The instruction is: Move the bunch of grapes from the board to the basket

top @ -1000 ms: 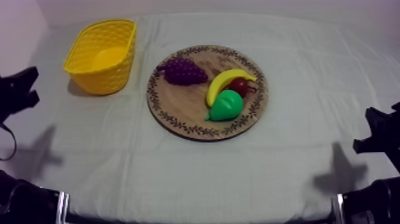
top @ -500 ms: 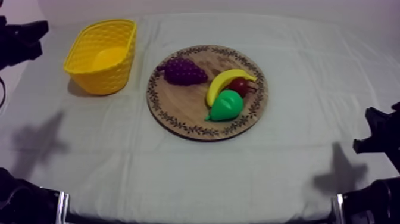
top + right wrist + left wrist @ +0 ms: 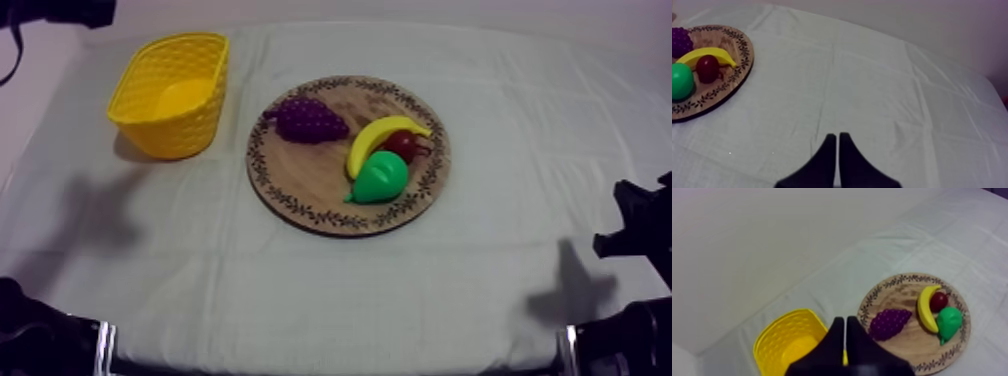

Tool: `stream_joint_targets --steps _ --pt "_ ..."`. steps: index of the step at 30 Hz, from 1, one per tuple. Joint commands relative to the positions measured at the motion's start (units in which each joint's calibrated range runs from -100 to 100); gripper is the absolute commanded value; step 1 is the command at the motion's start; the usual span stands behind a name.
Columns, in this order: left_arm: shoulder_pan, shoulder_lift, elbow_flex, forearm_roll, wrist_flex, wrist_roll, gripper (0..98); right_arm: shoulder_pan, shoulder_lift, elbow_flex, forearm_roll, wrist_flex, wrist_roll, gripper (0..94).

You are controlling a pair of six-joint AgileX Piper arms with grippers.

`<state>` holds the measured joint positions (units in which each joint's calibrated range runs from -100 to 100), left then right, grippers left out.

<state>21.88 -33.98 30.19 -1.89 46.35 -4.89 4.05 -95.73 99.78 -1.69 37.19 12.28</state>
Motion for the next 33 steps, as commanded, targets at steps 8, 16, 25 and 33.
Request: stream_joint_targets --steps 8,16,25,33 --pt "0.6 16.7 -23.0 -0.04 13.0 -4.0 0.0 0.0 0.0 0.0 0.0 0.0 0.0 0.5" --pt "0.2 27.2 -32.9 0.22 22.0 -8.3 0.0 0.0 0.0 0.0 0.0 0.0 0.0 0.5" --pt "0.6 36.9 -37.3 -0.03 26.1 -11.5 0.0 0.0 0.0 0.0 0.0 0.0 0.0 0.5" --pt "2.7 43.8 -39.1 -0.16 26.2 -14.1 0.0 0.0 0.0 0.0 0.0 0.0 0.0 0.5"
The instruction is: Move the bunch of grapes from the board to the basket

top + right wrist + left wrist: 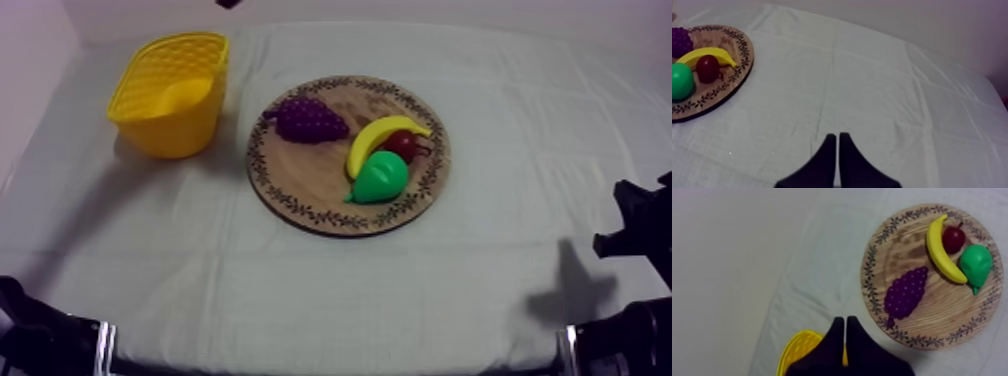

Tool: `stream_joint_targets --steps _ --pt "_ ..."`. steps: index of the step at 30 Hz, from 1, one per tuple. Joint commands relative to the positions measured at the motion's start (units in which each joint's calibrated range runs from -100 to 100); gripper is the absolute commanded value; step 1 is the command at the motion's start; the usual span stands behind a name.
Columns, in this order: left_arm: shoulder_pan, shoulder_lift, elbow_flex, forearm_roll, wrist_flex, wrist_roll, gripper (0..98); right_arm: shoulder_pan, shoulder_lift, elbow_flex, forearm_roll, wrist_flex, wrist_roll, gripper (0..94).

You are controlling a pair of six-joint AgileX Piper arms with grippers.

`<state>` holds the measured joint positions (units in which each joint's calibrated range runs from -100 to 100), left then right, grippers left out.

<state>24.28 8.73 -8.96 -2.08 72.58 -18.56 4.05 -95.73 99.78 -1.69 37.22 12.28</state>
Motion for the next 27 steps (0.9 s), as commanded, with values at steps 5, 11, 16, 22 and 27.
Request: stream_joint_targets --steps 5,11,16,22,27 --pt "1.5 4.2 1.2 0.07 -1.1 -2.1 0.0 0.0 0.0 0.0 0.0 0.0 0.0 0.5" --pt "1.9 5.8 3.4 -0.01 -1.5 -3.8 0.0 0.0 0.0 0.0 0.0 0.0 0.0 0.5" --pt "1.9 6.0 4.6 0.22 -1.6 -4.8 0.0 0.0 0.0 0.0 0.0 0.0 0.0 0.5" --pt "2.4 6.1 6.1 0.65 -2.8 -5.2 0.1 0.0 0.0 0.0 0.0 0.0 0.0 0.5" --pt "2.6 5.9 8.1 0.83 -3.5 -5.8 32.0 0.0 0.0 0.0 0.0 0.0 0.0 0.5"
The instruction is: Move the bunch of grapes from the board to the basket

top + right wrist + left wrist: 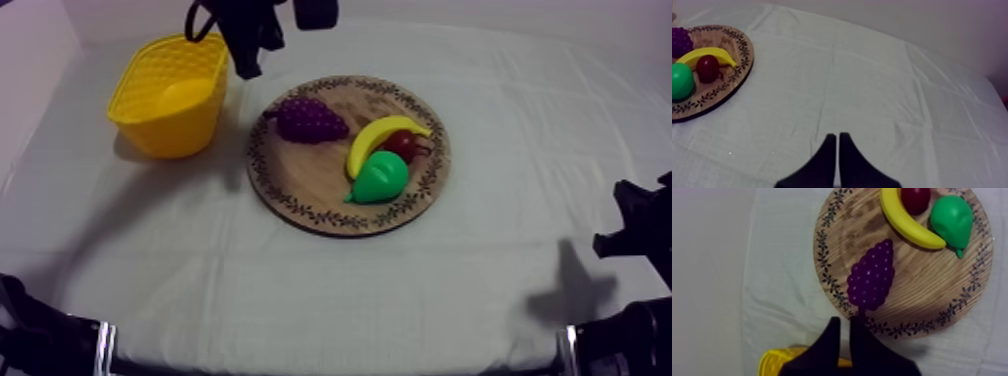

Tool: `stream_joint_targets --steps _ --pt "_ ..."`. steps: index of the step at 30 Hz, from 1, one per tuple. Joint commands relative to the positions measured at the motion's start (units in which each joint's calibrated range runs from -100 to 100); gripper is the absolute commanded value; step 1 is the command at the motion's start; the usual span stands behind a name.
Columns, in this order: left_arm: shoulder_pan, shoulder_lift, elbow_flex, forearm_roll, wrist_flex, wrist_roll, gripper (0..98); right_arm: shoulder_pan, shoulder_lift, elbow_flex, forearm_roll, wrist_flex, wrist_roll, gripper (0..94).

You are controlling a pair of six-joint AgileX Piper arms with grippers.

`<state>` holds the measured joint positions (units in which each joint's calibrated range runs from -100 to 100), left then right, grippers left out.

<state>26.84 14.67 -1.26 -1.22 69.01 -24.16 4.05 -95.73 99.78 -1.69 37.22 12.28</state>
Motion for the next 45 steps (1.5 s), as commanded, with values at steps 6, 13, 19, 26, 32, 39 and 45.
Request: stream_joint_targets --steps 6,13,19,26,32,39,45 --pt "-0.7 -0.1 3.2 0.08 0.3 -0.7 77.9 0.0 0.0 0.0 0.0 0.0 0.0 0.5" --pt "-1.2 0.1 5.3 0.35 -0.3 -1.0 91.2 0.0 0.0 0.0 0.0 0.0 0.0 0.5" --pt "-1.2 1.1 6.0 0.56 -1.6 -1.0 92.3 0.0 0.0 0.0 0.0 0.0 0.0 0.5" --pt "-0.9 6.2 4.5 0.75 -3.1 -1.0 93.8 0.0 0.0 0.0 0.0 0.0 0.0 0.5" --pt "-0.8 12.3 1.2 1.20 -3.5 -1.2 94.8 0.0 0.0 0.0 0.0 0.0 0.0 0.5" --pt "-0.7 19.6 -3.4 1.88 -4.0 -1.5 94.8 0.0 0.0 0.0 0.0 0.0 0.0 0.5" --pt "-0.8 25.3 -8.4 2.17 -2.9 -1.3 95.2 0.0 0.0 0.0 0.0 0.0 0.0 0.5"
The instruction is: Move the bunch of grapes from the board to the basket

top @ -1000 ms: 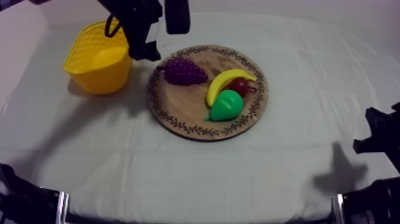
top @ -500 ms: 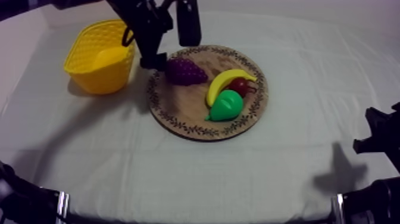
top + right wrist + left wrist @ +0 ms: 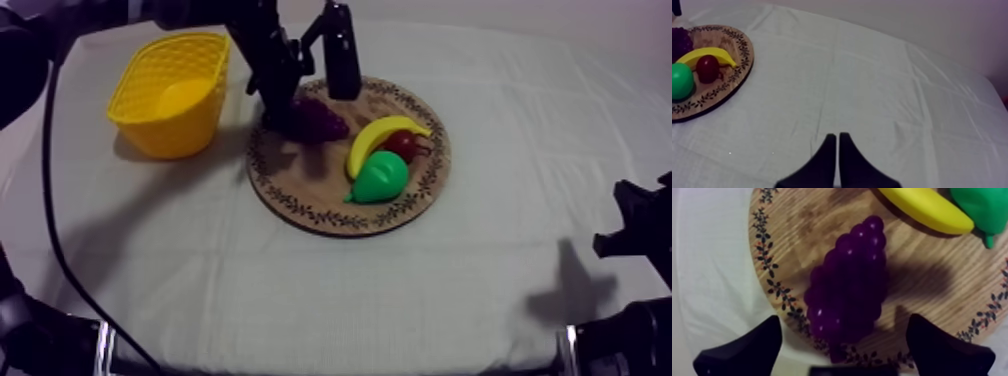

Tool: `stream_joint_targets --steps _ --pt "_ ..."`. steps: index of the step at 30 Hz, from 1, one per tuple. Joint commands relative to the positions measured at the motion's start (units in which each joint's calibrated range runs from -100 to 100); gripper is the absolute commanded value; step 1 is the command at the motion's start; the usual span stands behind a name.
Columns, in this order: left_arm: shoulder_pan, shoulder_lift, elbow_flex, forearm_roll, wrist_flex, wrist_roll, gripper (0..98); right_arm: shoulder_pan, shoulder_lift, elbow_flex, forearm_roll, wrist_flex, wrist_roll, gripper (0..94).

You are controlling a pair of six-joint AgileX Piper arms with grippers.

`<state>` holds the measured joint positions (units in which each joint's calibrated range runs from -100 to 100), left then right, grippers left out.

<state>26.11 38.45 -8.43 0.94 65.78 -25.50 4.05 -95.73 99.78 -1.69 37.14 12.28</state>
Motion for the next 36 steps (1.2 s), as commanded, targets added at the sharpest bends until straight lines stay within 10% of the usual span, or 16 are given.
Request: stream_joint_targets --steps 1,18,36 --pt "-0.1 2.4 -2.0 0.09 0.6 0.1 95.3 0.0 0.0 0.0 0.0 0.0 0.0 0.5" --pt "-0.6 11.3 -11.3 0.92 6.3 1.1 91.9 0.0 0.0 0.0 0.0 0.0 0.0 0.5" --pt "-0.7 11.9 -12.1 1.84 6.5 1.1 54.4 0.0 0.0 0.0 0.0 0.0 0.0 0.5"
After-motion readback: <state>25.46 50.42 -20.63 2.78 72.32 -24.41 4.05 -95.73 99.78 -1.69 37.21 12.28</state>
